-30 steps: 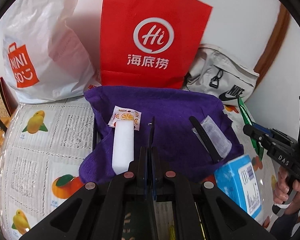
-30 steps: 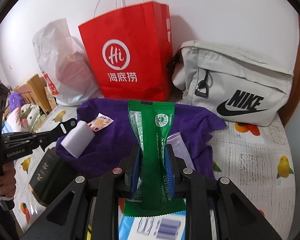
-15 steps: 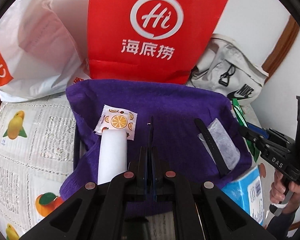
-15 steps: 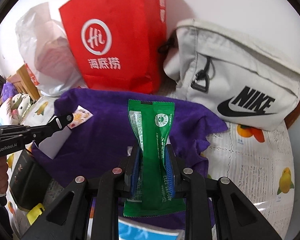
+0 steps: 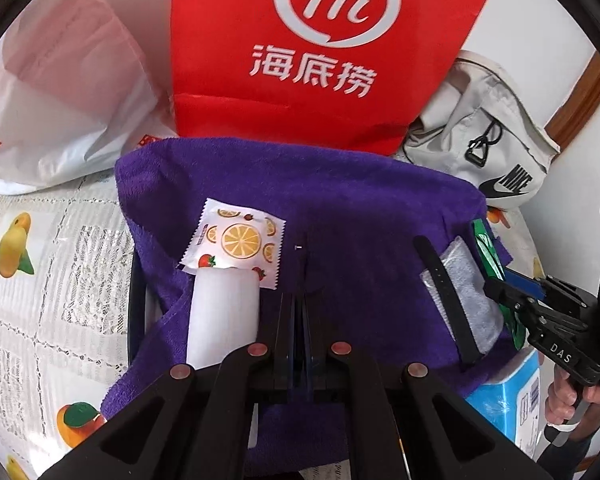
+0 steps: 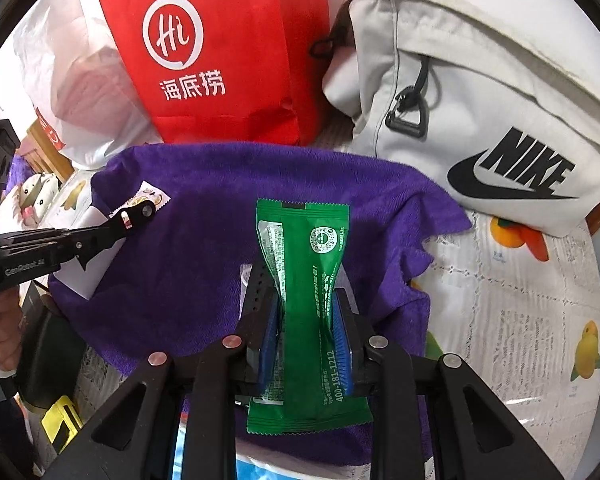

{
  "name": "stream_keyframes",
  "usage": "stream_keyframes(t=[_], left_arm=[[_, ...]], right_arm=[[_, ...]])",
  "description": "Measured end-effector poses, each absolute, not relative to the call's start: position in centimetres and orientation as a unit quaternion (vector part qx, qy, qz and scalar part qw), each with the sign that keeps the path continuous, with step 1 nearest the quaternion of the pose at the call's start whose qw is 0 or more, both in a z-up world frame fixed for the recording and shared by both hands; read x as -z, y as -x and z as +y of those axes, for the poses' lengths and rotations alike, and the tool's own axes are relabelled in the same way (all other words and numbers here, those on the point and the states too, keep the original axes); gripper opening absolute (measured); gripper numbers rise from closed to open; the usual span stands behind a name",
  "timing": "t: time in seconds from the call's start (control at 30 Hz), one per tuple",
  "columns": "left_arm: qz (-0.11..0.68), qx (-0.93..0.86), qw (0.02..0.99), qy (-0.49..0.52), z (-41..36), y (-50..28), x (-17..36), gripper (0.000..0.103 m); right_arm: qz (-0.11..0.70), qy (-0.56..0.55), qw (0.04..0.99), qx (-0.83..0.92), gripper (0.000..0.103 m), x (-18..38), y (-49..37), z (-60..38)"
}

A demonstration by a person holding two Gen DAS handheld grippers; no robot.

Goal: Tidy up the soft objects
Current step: 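Carry the green sachet in the right gripper over the purple towel, then open the right gripper to drop the sachet onto the towel while the left opens, then grasp the yellow Adidas pouch with the right gripper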

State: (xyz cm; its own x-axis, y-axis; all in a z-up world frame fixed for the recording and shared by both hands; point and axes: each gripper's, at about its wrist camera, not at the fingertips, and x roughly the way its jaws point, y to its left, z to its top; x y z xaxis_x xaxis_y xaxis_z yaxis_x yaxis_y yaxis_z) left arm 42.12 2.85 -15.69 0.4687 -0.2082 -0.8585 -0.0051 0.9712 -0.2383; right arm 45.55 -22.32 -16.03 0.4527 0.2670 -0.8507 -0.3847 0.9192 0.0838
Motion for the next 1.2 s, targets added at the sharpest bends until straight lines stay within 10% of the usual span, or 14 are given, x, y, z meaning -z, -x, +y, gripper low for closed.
stream_keyframes(t=[0.3, 0.43, 0.97, 1.2], left_arm=[[0.516, 0.064, 0.848, 0.1, 2.4, -42.2, 16.0, 0.006], [0.508, 0.063, 0.854, 0.095, 2.0, -41.8, 15.5, 0.023], [0.465, 0.05, 0.881, 0.075, 3.1, -35.0, 9.2, 0.041], [0.458, 0.045, 0.884, 0.084, 4.2, -29.8, 8.1, 0.049]], right_arm=[[0.49, 0.056, 0.852, -0.177, 0.044, 16.4, -46.0, -22.8], [0.482, 0.064, 0.855, -0.179, 0.057, 16.1, -45.7, -22.6], [0.412, 0.018, 0.886, -0.211, 0.058, 9.9, -37.3, -22.4], [0.419, -0.004, 0.877, -0.235, 0.075, 9.9, -29.9, -20.8]])
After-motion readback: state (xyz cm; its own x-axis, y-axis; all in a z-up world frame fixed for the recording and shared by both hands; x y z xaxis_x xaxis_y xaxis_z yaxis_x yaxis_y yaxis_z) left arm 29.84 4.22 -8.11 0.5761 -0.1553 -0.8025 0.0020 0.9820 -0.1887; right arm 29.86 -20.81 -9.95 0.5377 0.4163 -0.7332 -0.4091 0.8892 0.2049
